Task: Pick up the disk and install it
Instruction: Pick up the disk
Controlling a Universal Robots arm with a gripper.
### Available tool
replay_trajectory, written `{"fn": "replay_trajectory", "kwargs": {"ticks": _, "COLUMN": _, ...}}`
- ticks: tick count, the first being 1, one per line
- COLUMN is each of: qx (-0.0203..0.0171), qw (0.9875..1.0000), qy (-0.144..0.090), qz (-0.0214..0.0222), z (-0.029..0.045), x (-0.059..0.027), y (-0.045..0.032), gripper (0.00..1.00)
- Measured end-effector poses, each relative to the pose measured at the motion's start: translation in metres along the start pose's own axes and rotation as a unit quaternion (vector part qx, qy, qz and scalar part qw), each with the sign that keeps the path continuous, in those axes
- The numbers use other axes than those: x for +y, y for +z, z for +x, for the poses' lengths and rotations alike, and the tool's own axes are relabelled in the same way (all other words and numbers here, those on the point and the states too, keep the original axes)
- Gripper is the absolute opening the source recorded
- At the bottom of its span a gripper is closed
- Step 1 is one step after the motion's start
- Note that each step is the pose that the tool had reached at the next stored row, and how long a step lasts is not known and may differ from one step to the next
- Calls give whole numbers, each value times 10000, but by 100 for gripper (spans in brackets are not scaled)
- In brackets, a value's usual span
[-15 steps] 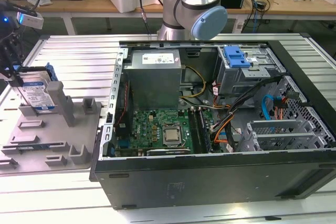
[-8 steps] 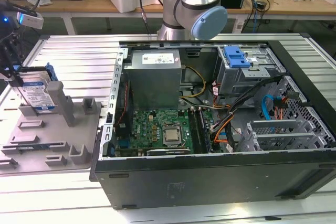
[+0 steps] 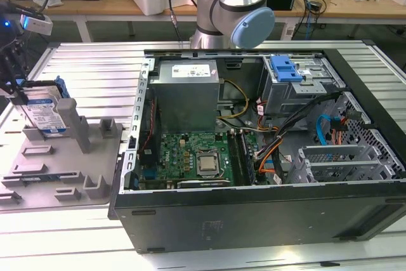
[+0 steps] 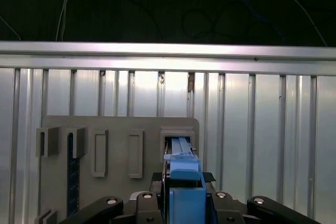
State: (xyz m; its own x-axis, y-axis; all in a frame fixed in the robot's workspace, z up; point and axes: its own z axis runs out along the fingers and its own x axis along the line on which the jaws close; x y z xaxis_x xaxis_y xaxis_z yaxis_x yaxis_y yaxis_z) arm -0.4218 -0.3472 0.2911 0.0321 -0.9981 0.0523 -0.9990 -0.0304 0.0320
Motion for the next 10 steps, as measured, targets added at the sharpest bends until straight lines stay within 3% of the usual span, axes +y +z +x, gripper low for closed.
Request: {"fn": "replay_trajectory", "kwargs": {"ticks": 10, "qx": 0, "qw": 10000, "qy": 0, "qz": 0, "z": 0, "x": 0, "y": 1, "gripper": 37}}
